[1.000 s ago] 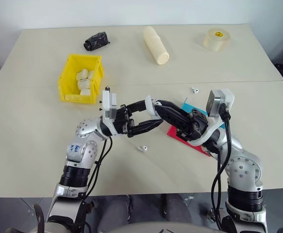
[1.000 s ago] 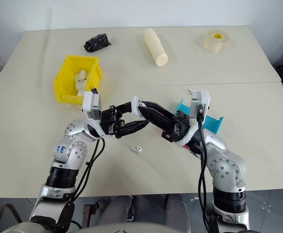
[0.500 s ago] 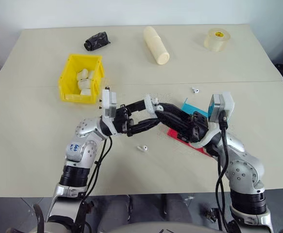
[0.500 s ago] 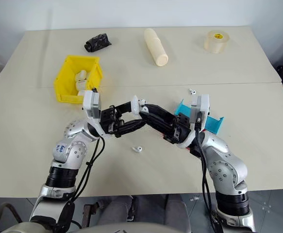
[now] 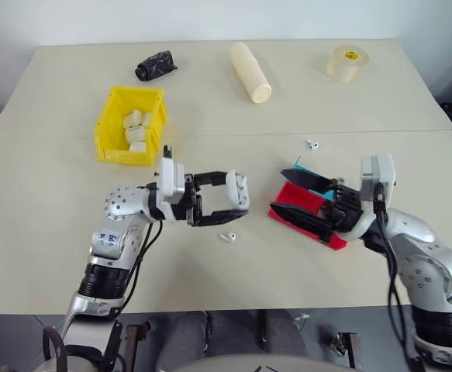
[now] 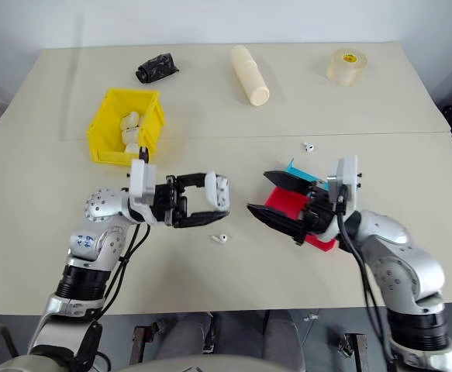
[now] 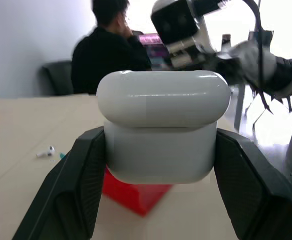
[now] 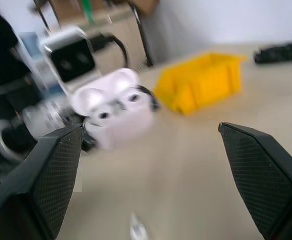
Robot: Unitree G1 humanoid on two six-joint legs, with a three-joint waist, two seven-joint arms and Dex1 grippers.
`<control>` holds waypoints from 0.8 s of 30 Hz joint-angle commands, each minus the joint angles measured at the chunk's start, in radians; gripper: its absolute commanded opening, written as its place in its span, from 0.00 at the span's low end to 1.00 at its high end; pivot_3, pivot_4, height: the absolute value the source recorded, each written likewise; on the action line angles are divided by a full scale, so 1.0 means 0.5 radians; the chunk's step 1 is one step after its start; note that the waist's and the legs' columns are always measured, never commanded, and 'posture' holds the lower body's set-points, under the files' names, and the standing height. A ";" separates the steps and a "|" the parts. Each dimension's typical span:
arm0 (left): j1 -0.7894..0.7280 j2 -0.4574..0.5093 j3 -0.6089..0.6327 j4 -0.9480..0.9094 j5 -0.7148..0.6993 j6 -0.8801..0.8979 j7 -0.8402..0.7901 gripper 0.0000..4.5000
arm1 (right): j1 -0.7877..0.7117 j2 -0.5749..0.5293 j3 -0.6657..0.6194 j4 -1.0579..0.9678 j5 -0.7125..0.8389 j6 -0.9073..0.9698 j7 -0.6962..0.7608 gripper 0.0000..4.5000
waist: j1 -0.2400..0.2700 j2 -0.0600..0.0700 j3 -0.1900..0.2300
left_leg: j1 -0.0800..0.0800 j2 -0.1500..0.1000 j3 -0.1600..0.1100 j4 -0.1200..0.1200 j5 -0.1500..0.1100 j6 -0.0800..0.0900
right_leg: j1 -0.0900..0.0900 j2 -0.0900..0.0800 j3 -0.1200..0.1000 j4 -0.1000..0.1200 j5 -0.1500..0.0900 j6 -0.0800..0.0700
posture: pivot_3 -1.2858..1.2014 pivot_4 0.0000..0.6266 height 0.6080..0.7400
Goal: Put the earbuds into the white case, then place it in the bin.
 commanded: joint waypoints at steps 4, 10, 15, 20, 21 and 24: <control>0.024 0.152 -0.157 -0.050 0.187 -0.228 -0.170 0.62 | 0.001 -0.306 0.025 0.128 -0.403 -0.336 0.328 0.72 | 0.010 0.000 0.000 | 0.000 0.000 0.002 0.000 0.000 0.000 | 0.000 0.000 0.000 -0.001 0.000 0.000 | 0.52 0.24 1.00; -0.098 0.149 -0.267 -0.044 0.322 -0.099 -0.069 0.62 | -0.240 -0.266 0.194 -0.088 -0.296 -0.131 0.302 0.24 | 0.019 0.000 0.000 | 0.000 0.005 0.001 0.001 0.000 0.000 | 0.000 0.000 0.000 -0.001 0.000 0.000 | 0.52 0.24 1.00; -0.168 0.135 -0.344 -0.052 0.454 0.062 0.070 0.62 | -0.440 -0.153 0.425 -0.305 -0.249 0.089 0.174 0.01 | 0.029 0.000 0.000 | 0.000 0.005 0.000 0.001 0.000 0.000 | 0.000 0.000 0.000 0.000 0.000 0.000 | 0.52 0.24 1.00; -0.201 0.126 -0.386 -0.089 0.484 0.160 0.103 0.62 | -0.581 -0.083 0.539 -0.375 -0.203 0.287 0.055 0.01 | 0.034 -0.001 0.000 | -0.001 0.004 -0.001 0.003 0.000 0.001 | 0.000 -0.001 0.000 0.000 0.000 0.001 | 0.52 0.24 1.00; -0.205 0.117 -0.389 -0.097 0.483 0.162 0.113 0.62 | -0.595 -0.080 0.560 -0.373 -0.213 0.314 0.042 0.01 | 0.034 -0.001 0.001 | -0.001 0.004 -0.002 0.003 0.000 0.001 | 0.000 -0.001 0.000 0.000 0.000 0.001 | 0.52 0.24 1.00; -0.217 0.101 -0.399 -0.109 0.490 0.174 0.136 0.62 | -0.605 -0.088 0.642 -0.351 -0.316 0.322 0.030 0.01 | 0.032 -0.001 0.000 | -0.001 0.004 -0.002 0.003 0.000 0.001 | 0.000 -0.001 -0.001 0.000 0.000 0.001 | 0.52 0.24 1.00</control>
